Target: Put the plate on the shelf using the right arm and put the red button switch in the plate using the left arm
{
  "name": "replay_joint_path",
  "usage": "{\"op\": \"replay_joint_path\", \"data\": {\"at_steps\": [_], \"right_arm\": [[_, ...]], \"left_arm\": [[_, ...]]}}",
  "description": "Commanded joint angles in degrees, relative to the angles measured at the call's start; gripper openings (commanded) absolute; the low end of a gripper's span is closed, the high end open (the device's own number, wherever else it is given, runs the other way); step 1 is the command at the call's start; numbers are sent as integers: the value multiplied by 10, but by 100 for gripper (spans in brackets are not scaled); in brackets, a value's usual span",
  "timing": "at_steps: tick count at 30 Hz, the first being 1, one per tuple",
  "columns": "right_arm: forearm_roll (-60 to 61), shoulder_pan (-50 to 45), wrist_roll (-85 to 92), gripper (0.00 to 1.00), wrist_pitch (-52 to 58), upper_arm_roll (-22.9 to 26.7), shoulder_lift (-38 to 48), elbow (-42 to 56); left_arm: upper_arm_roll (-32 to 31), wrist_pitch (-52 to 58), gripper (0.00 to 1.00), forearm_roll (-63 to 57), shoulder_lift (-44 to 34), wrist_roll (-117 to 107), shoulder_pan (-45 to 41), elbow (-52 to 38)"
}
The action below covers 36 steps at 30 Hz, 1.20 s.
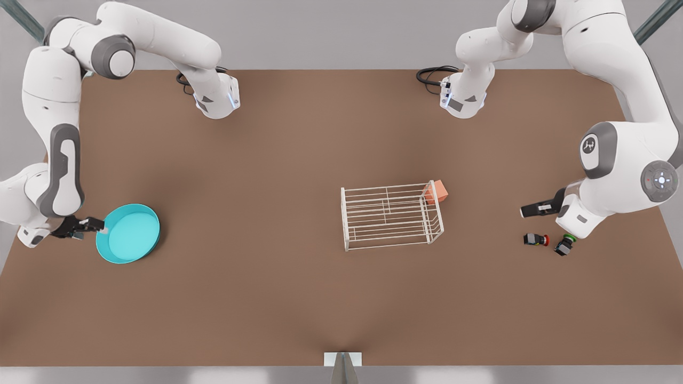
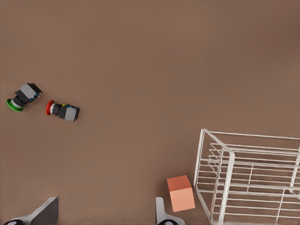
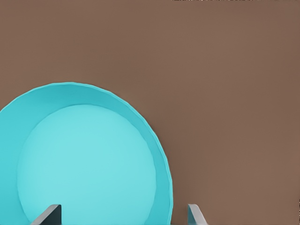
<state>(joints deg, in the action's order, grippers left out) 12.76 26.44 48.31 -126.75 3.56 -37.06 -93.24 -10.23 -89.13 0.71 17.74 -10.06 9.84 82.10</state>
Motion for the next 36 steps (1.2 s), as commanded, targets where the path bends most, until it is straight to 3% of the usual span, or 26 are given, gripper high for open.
{"op": "replay_joint_path", "data": {"at_steps": [1, 9, 20, 29, 36], "right_arm": [[16, 4, 166, 100, 1, -1, -20, 24], [66, 20, -42, 100, 75, -1, -62, 42], [68, 40, -45, 97, 106, 2, -107, 93], [68, 41, -79, 55, 154, 2, -106, 94], [66, 40, -75, 41, 155, 2, -106, 97]], "left_arm": [[-1, 11, 100, 0, -1, -18, 0, 0], [-3, 18, 100, -3, -2, -40, -1, 4], [-3, 19, 100, -6, -3, -87, -1, 20], [-6, 19, 100, 3, -10, -159, -13, 36], [-7, 41, 100, 15, -27, -137, -6, 60]]}}
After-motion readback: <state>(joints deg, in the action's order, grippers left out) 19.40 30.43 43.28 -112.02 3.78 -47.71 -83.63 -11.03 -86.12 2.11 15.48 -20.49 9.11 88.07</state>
